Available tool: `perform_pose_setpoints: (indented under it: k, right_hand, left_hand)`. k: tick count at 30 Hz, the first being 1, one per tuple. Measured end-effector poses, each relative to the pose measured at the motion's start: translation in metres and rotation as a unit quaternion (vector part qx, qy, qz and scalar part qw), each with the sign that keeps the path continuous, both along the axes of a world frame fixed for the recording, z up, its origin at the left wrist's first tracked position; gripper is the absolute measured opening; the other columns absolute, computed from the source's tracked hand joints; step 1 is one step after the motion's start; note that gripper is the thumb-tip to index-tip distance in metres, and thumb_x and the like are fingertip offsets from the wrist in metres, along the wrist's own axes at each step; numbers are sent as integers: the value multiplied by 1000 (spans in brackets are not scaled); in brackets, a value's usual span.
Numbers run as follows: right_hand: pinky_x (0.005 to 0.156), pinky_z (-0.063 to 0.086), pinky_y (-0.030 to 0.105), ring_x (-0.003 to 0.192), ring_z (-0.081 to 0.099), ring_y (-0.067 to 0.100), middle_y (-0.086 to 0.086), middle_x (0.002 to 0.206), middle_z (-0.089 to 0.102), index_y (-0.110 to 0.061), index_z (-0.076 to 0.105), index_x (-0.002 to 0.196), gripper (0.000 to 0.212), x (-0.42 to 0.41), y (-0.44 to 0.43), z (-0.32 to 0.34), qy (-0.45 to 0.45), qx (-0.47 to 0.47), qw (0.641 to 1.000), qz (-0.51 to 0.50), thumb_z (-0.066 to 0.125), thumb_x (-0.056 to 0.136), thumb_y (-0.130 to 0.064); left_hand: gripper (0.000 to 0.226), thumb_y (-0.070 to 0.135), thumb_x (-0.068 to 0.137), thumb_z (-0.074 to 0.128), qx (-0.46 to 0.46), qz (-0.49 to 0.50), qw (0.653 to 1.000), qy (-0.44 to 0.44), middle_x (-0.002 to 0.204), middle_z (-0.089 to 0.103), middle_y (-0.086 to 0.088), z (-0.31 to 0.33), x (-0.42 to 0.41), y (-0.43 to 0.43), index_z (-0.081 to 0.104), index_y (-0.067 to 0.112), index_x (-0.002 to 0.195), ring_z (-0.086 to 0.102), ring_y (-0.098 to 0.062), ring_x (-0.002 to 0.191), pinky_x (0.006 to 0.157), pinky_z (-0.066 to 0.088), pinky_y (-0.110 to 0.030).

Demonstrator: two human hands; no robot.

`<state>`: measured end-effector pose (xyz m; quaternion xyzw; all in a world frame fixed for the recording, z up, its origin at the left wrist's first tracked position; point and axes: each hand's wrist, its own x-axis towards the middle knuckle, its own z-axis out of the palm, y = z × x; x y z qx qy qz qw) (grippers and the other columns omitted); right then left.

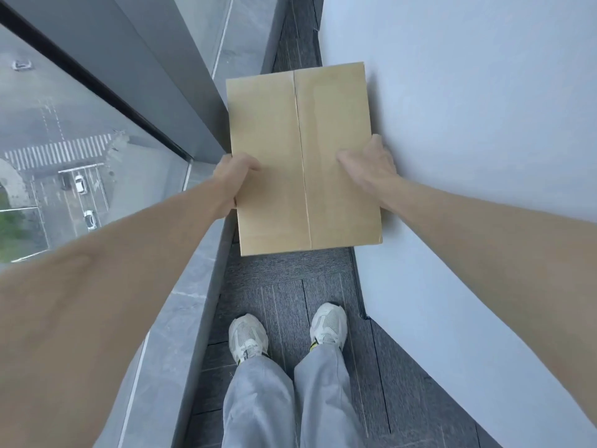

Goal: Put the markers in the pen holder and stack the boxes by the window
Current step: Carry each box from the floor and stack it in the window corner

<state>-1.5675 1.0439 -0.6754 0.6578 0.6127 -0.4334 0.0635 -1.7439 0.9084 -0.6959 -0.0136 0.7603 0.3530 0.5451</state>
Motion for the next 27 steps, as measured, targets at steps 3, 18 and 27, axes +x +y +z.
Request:
perform_pose_setpoints:
  k: [3, 18, 27]
  right_hand:
    - [98, 45, 38, 122, 51, 29, 5, 136, 49, -14, 36, 140, 64, -5, 12, 2, 0, -25, 1000, 18, 53, 81, -33]
    - [104, 39, 39, 121, 49, 26, 6, 147, 44, -15, 47, 140, 62, -11, 25, -4, 30, -42, 998, 21, 46, 84, -41]
    - [106, 36, 44, 132, 40, 29, 8, 149, 40, -19, 47, 141, 73, -12, 10, -11, -8, -36, 998, 44, 41, 77, -54]
  left_hand:
    - [43, 22, 77, 57, 4, 7, 1000, -16, 114, 55, -1, -2, 3, 6, 52, 17, 119, 54, -18, 90, 80, 46, -39]
    - [52, 12, 87, 48, -8, -34, 999, 32, 124, 35, 3, 1, 7, 27, 39, 17, 137, 34, -23, 111, 89, 38, -42]
    - [54, 18, 85, 53, -20, -26, 999, 23, 122, 35, 4, -2, 16, 17, 38, 16, 137, 34, -22, 109, 86, 37, -42]
